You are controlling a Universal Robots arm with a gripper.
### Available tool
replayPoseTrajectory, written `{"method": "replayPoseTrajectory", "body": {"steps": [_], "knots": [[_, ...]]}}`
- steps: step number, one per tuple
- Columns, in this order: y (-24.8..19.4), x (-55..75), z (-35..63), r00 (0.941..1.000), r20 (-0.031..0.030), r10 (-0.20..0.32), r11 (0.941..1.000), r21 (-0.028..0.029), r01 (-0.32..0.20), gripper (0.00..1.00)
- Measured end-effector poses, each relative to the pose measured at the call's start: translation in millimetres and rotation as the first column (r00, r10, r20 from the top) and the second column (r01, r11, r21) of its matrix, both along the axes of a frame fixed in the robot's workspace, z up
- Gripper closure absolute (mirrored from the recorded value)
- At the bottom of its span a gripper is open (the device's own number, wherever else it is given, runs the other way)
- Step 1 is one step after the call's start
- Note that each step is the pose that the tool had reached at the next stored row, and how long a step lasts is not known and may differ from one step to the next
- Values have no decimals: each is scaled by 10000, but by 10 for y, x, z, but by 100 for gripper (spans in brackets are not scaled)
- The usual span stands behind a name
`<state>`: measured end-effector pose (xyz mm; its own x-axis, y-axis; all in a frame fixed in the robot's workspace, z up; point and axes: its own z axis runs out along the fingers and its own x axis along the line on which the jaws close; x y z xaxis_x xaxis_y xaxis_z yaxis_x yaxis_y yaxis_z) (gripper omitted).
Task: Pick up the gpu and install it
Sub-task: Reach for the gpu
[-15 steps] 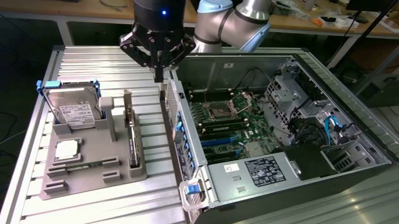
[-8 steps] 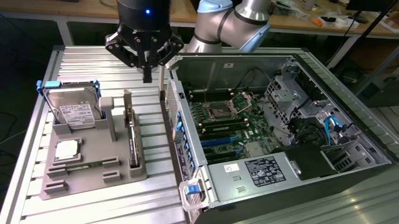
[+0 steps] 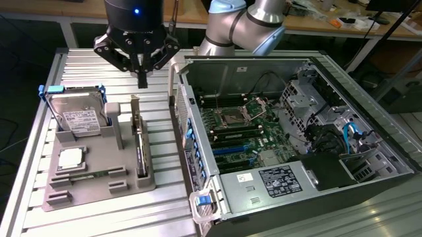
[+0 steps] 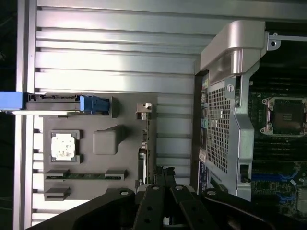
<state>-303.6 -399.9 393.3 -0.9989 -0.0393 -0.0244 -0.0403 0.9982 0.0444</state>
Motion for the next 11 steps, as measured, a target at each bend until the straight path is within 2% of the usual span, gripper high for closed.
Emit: {"method": "replayPoseTrajectory", "body": {"steps": [7, 11], "knots": [[-1, -201, 0, 10000, -1, 39, 10000, -1, -39, 89], [-1, -221, 0, 10000, 1, 42, 10000, 0, -42, 89]]}}
